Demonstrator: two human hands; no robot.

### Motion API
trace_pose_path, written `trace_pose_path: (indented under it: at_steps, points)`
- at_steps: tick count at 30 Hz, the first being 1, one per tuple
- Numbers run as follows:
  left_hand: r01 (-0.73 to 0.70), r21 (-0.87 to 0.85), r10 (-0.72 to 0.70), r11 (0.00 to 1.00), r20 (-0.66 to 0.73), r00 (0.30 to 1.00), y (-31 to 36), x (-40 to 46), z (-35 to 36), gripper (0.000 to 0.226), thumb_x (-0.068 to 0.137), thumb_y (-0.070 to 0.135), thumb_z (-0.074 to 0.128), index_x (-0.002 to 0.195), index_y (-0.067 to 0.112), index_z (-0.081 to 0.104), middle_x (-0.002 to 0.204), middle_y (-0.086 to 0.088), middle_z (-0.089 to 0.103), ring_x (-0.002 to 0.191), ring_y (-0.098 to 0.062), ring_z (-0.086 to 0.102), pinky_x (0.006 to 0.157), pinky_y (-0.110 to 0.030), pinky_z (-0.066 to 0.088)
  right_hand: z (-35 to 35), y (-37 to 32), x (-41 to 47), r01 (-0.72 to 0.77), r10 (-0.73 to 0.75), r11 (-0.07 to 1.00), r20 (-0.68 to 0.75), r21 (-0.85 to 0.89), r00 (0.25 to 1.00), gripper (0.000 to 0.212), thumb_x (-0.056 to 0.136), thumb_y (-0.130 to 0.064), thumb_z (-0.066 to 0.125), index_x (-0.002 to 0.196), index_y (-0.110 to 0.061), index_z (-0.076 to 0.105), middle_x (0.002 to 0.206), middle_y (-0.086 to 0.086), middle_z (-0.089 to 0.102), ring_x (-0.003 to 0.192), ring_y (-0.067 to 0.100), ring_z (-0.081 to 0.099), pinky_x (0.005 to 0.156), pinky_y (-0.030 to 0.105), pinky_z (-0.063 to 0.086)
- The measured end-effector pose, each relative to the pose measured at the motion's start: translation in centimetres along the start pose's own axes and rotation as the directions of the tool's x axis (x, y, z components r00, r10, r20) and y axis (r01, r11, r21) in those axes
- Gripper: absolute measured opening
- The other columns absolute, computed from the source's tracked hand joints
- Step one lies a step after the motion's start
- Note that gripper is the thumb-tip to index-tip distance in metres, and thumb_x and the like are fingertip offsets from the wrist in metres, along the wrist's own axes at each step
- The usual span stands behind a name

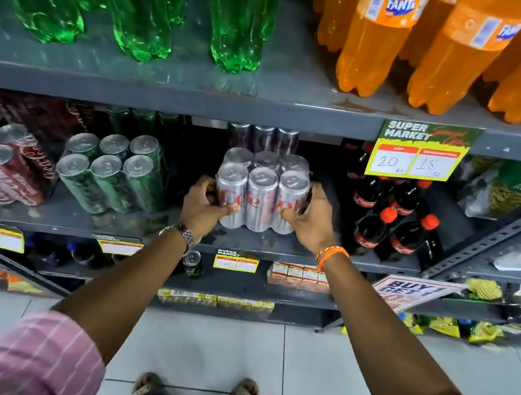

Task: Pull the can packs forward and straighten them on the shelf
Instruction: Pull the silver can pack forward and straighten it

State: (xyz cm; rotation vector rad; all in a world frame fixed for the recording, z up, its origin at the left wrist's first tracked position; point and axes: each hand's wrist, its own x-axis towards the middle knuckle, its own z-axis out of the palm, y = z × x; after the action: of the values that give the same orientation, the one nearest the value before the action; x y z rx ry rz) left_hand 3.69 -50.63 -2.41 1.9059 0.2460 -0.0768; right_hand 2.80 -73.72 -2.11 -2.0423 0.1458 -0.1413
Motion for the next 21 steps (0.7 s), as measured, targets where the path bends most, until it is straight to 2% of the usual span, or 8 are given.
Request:
trace_pose_path:
  at_steps: [3,6,9,11,14,16,18,21]
  points:
    - [0.003,0.046,-0.002,0.999,-0.005,1.000,-1.1,-0.8,0.2,0.056,0.063,0.012,0.092,0.109,0.006,0.059,0.107,-0.015,0.076,0.101,-0.034,0.074,0.089,-0.051,0.061,0.6,1.6,-1.1,-0.013,0.013,0.999,-0.016,0.033,1.000,0.051,0.066,-0.010,0.083,0.106,-0.024,0.054,0.099,-0.010,0.067,0.083,-0.021,0.061,0.069,-0.002,0.045]
    - [0.007,0.052,-0.007,0.999,0.000,1.000,-1.1,-1.2,0.3,0.051,0.066,0.010,0.090,0.106,0.012,0.058,0.106,-0.013,0.077,0.100,-0.032,0.074,0.090,-0.049,0.061,1.1,2.1,-1.5,-0.025,0.028,0.997,-0.043,0.079,0.999,0.051,0.068,-0.014,0.081,0.108,-0.025,0.053,0.101,-0.012,0.067,0.085,-0.017,0.062,0.071,-0.001,0.046]
    - [0.046,0.037,-0.047,0.998,0.012,0.999,-0.7,-1.3,0.4,0.051,0.069,0.007,0.087,0.111,0.011,0.058,0.112,-0.011,0.075,0.104,-0.029,0.072,0.096,-0.047,0.059,0.7,1.5,-0.9,-0.058,0.057,0.993,0.011,0.101,0.998,0.064,0.062,-0.035,0.088,0.111,-0.025,0.049,0.104,-0.013,0.066,0.088,-0.011,0.062,0.074,0.003,0.048]
    - [0.122,-0.077,-0.124,0.990,-0.025,0.992,-0.1,-2.1,0.7,0.061,0.070,0.003,0.084,0.124,0.005,0.056,0.123,-0.016,0.071,0.114,-0.031,0.069,0.102,-0.048,0.056,0.0,1.1,-0.2,-0.118,0.116,0.974,0.026,0.194,0.993,0.079,0.054,-0.049,0.090,0.113,-0.025,0.044,0.105,-0.011,0.064,0.092,-0.004,0.064,0.081,0.015,0.053]
    - [0.150,-0.309,-0.194,0.939,-0.116,0.974,1.4,-4.1,1.3,0.077,0.064,0.017,0.081,0.132,0.006,0.048,0.135,-0.021,0.061,0.124,-0.036,0.061,0.109,-0.051,0.049,-1.0,0.3,1.4,-0.132,0.163,0.914,-0.048,0.384,0.986,0.063,0.062,-0.061,0.078,0.102,-0.028,0.044,0.093,-0.010,0.058,0.080,-0.011,0.061,0.079,0.015,0.049]
    - [0.140,-0.410,-0.192,0.901,-0.087,0.978,2.4,-5.6,1.9,0.074,0.061,0.027,0.075,0.128,0.015,0.045,0.142,-0.016,0.053,0.132,-0.032,0.055,0.115,-0.051,0.043,-1.2,-0.6,2.8,-0.151,0.185,0.886,-0.035,0.439,0.982,0.049,0.072,-0.058,0.071,0.103,-0.027,0.050,0.096,-0.011,0.060,0.084,-0.010,0.061,0.087,0.019,0.046]
    - [0.142,-0.497,-0.165,0.856,-0.002,0.986,3.3,-7.0,2.8,0.075,0.061,0.030,0.074,0.129,0.017,0.045,0.146,-0.011,0.051,0.136,-0.029,0.051,0.118,-0.052,0.039,-1.0,-1.4,4.3,-0.198,0.203,0.881,0.033,0.430,0.979,0.039,0.087,-0.046,0.064,0.119,-0.024,0.057,0.115,-0.007,0.063,0.104,0.004,0.059,0.100,0.029,0.043]
    - [0.142,-0.549,-0.109,0.824,0.093,0.990,4.1,-8.5,4.2,0.082,0.075,0.028,0.069,0.151,0.024,0.036,0.156,-0.002,0.047,0.144,-0.024,0.047,0.123,-0.051,0.034,-0.3,-2.5,5.8,-0.249,0.213,0.901,0.138,0.356,0.967,0.038,0.101,-0.030,0.049,0.136,-0.019,0.057,0.128,-0.005,0.058,0.112,0.008,0.053,0.092,0.024,0.040]
